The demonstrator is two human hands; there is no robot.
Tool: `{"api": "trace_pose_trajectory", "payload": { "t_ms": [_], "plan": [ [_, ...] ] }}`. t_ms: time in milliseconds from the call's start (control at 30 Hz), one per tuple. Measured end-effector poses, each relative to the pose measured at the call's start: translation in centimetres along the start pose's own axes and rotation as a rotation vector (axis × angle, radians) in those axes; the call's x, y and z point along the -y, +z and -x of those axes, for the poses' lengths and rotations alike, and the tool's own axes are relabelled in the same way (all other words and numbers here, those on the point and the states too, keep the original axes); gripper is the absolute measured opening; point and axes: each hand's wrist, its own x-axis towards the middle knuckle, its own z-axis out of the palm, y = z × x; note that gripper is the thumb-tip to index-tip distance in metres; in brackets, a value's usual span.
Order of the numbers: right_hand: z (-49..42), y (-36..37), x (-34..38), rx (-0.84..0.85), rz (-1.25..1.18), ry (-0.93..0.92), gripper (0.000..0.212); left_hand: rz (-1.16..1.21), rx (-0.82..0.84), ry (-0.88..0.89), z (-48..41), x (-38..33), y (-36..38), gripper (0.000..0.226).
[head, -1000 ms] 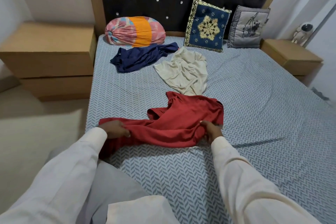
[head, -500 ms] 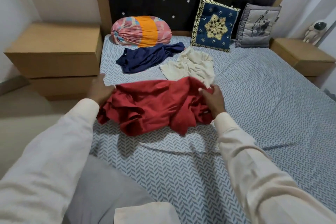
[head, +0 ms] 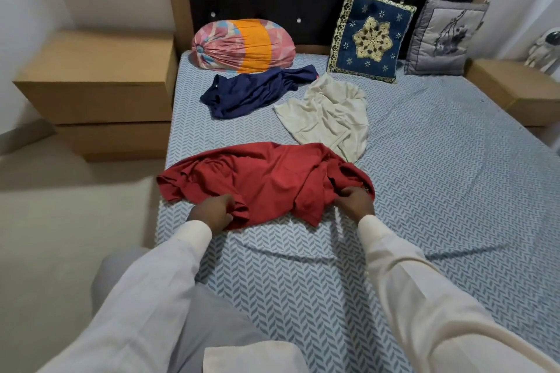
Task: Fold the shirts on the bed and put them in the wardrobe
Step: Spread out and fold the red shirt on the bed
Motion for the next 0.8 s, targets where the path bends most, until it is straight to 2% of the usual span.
{"api": "trace_pose_trajectory", "payload": {
  "t_ms": [33, 133, 200, 267, 367, 400, 467, 500, 567, 633, 700, 800],
  "plan": [
    [-0.1, -1.2, 0.4, -0.066, -0.079, -0.006, 0.007, 0.003, -0.038, -0.014, 0.1, -0.1, 0.0, 0.029],
    [-1.1, -4.7, -0.4, -0.324, -0.337, 0.055, 0.037, 0.159, -0.209, -0.042, 0.0, -0.5, -0.3, 0.015],
    [-1.9, -6.6, -1.8, -0.452, -0.454, 0.119, 0.065, 0.460, -0.380, -0.127, -0.1, -0.7, -1.1, 0.020],
    [-1.9, -7.6, -3.4, -0.467, -0.476, 0.250, 0.079, 0.786, -0.511, -0.271, 0.0, -0.7, -2.3, 0.034],
    [-1.7, -5.6, -6.1, -0.372, -0.356, 0.413, 0.059, 1.068, -0.607, -0.409, 0.4, -0.2, -3.7, 0.045],
    [-1.1, -4.7, -6.3, -0.276, -0.323, 0.403, 0.051, 1.124, -0.633, -0.423, 0.6, 0.0, -4.0, 0.044],
    [0.3, -2.2, -5.5, -0.014, -0.415, 0.381, 0.034, 1.224, -0.656, -0.414, 1.1, 0.3, -4.0, 0.043],
    [1.0, -0.7, -4.8, 0.094, -0.492, 0.379, 0.035, 1.272, -0.667, -0.408, 1.5, 0.3, -3.9, 0.041],
    [1.7, 2.3, -3.5, 0.143, -0.566, 0.365, 0.048, 1.360, -0.605, -0.348, 2.0, 0.1, -3.7, 0.027],
    [1.5, 4.2, -2.0, 0.164, -0.597, 0.367, 0.057, 1.359, -0.407, -0.308, 3.0, 0.0, -4.0, 0.027],
    [1.1, 5.2, -0.6, 0.216, -0.567, 0.397, 0.041, 1.155, -0.163, -0.342, 3.4, 1.4, -3.7, 0.061],
    [1.8, 5.8, 1.4, 0.227, -0.469, 0.375, 0.016, 0.632, 0.132, -0.412, 4.6, 2.1, -3.8, 0.102]
  ]
}}
